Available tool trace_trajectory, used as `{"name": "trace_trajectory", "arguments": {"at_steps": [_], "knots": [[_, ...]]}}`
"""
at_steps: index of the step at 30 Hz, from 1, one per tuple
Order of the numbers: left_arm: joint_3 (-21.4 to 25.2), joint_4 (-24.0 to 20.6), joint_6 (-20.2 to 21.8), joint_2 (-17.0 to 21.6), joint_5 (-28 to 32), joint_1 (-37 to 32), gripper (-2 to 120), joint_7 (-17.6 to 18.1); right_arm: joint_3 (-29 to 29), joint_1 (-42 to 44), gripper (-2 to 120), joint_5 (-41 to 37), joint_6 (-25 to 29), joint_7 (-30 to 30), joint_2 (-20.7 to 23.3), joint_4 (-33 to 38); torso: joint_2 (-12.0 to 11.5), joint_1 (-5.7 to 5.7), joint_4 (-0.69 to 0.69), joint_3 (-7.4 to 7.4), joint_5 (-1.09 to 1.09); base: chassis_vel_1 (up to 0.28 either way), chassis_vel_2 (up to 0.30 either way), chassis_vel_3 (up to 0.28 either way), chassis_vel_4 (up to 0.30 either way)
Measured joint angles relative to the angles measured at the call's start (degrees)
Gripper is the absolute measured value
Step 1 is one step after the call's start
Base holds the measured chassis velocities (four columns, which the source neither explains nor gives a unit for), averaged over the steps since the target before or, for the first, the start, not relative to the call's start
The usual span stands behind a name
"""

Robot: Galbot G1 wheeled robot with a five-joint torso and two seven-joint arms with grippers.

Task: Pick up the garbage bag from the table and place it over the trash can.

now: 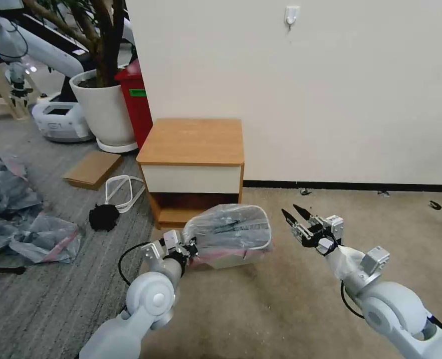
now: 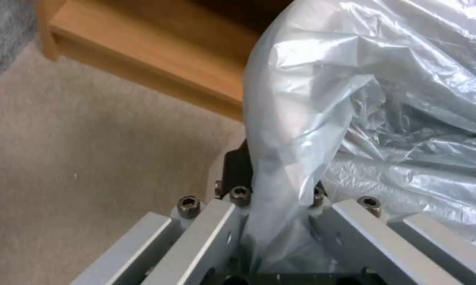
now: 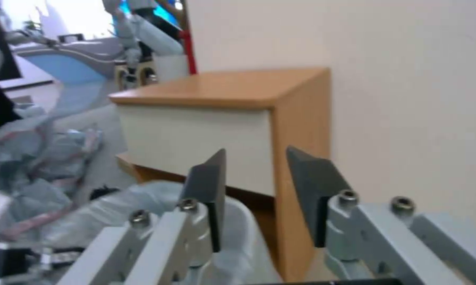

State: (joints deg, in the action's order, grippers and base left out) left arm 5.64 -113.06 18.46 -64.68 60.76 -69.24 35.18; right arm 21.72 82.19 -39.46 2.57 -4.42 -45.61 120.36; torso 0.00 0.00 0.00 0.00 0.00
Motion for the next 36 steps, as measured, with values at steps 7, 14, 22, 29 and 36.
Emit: {"name": "trace_trajectory", "arguments": {"at_steps": [7, 14, 22, 29, 36], "knots": [[-1.0, 0.0, -0.3, 0.2, -2.8, 0.2, 2, -1.5, 0.7, 0.5, 5, 3.4, -0.6, -3.8, 1.4, 1.9, 0.0, 0.00, 0.00, 0.00, 0.00, 0.000, 0.000, 0.000, 0.000], [-3.0, -0.1, -1.0, 0.3, -8.9, 0.3, 2, -3.7, 0.8, 1.2, 0, 6.7, -1.1, -8.3, 2.8, 2.6, 0.0, 0.00, 0.00, 0.00, 0.00, 0.000, 0.000, 0.000, 0.000], [-5.3, -0.2, -2.7, 0.7, -19.2, 0.1, 2, -8.0, 1.7, 0.5, 0, 11.5, -6.6, -17.2, 6.5, 4.2, 0.0, 0.00, -0.01, 0.00, 0.00, 0.000, 0.000, 0.000, 0.000], [-6.8, -0.1, -3.8, 0.7, -26.5, -0.5, 2, -11.0, -1.3, -3.0, 0, 12.7, -19.1, -19.2, 9.1, 6.4, 0.0, 0.00, 0.00, 0.00, 0.01, 0.000, 0.000, 0.000, 0.000], [-7.6, -1.1, -4.4, 0.8, -30.5, -1.6, 2, -12.9, -4.1, -4.8, 0, 13.3, -25.6, -17.7, 9.5, 5.7, 0.0, 0.00, 0.00, 0.00, 0.01, 0.000, 0.000, 0.000, 0.000]]}}
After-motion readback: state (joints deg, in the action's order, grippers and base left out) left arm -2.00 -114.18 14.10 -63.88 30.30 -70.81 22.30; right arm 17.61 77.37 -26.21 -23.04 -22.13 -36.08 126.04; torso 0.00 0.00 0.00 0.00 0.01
